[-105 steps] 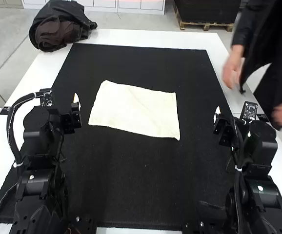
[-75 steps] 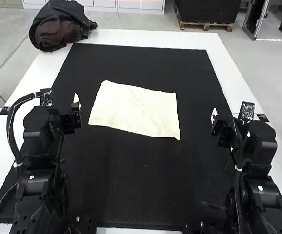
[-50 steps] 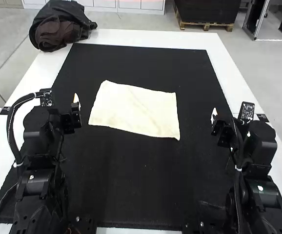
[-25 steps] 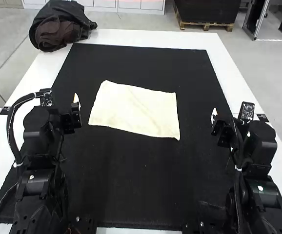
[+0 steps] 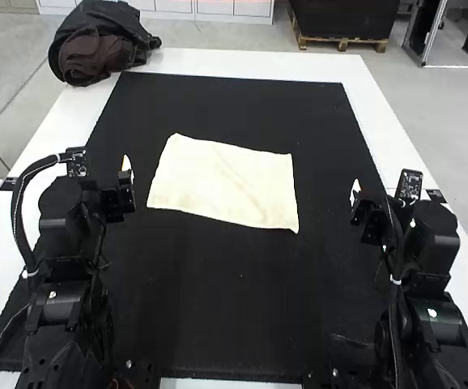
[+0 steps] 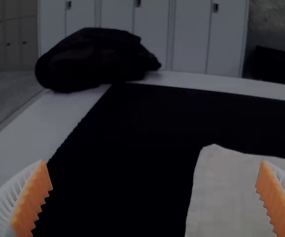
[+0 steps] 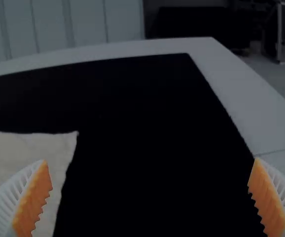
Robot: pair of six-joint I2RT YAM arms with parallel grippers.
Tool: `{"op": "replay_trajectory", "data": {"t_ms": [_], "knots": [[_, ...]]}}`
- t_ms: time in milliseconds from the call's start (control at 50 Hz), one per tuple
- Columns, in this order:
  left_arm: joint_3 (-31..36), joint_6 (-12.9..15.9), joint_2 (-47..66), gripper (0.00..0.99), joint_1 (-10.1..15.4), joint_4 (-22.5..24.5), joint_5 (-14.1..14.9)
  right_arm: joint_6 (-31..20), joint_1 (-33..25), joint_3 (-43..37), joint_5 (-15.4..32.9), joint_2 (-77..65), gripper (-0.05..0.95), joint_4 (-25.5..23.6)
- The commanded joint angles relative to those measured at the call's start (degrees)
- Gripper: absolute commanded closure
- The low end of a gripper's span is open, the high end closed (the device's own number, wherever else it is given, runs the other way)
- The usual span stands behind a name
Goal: Fold the towel.
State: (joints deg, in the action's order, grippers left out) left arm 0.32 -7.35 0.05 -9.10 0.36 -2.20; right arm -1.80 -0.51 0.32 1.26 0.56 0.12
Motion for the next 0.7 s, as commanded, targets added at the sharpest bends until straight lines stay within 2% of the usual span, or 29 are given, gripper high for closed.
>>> {"op": "replay_trajectory", "data": {"t_ms": [0, 140, 220, 280, 680], "knots": [[-0.2, -0.1, -0.3, 0.026, -0.2, 0.2, -0.8, -0.5, -0.7, -0.3, -1.3, -0.3, -0.02, -0.2], [-0.2, -0.1, -0.2, 0.026, -0.2, 0.2, -0.8, -0.5, -0.6, -0.3, -1.3, -0.4, -0.02, -0.2], [-0.3, -2.3, -0.3, 0.026, 0.1, -0.2, -0.8, -0.5, -0.6, -0.3, -1.3, -0.3, -0.02, -0.2], [-0.3, -2.9, -0.3, 0.026, 0.1, -0.3, -0.8, -0.5, -0.7, -0.3, -1.3, -0.4, -0.02, -0.2], [-0.3, -3.5, -0.3, 0.026, -0.1, -0.4, -0.8, -0.5, -0.7, -0.3, -1.3, -0.4, -0.02, -0.2]]}}
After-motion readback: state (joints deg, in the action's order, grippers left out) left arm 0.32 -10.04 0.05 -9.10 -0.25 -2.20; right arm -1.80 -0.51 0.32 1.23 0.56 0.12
